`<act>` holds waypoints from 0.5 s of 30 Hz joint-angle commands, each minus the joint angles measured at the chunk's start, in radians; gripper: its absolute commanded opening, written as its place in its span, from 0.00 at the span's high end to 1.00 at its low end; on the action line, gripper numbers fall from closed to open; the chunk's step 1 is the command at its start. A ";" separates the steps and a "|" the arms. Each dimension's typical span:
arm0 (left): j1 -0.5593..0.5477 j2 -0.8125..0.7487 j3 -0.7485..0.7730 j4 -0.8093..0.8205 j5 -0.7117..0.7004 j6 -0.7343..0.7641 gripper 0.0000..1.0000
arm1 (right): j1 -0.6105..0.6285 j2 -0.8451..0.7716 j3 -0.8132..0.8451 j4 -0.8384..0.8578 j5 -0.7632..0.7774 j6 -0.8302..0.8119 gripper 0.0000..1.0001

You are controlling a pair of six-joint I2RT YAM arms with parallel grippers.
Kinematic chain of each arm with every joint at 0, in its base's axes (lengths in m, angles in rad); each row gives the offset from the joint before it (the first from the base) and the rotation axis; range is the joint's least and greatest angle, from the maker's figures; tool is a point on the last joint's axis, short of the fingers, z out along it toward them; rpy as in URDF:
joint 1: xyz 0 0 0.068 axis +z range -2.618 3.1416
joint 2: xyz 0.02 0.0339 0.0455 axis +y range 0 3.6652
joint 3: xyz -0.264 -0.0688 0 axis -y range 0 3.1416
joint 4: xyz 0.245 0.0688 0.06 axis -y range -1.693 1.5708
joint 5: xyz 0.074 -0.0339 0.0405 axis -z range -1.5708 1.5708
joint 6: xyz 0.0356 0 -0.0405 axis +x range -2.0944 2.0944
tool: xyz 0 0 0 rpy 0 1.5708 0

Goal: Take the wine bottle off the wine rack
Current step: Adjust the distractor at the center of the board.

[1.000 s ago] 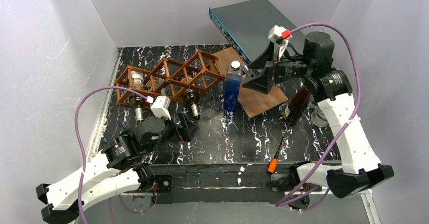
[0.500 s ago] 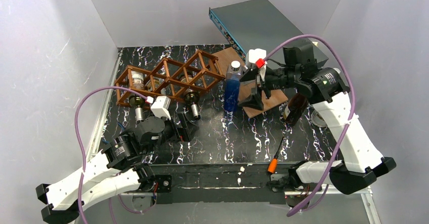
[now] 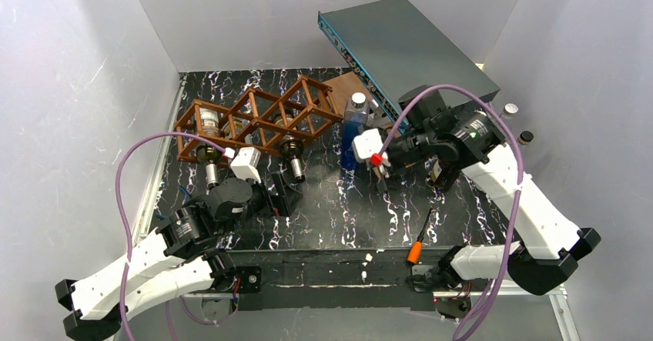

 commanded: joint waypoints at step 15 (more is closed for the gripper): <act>-0.001 -0.020 -0.047 -0.017 -0.020 -0.008 0.02 | 0.097 -0.091 -0.434 -0.162 0.132 -0.578 0.02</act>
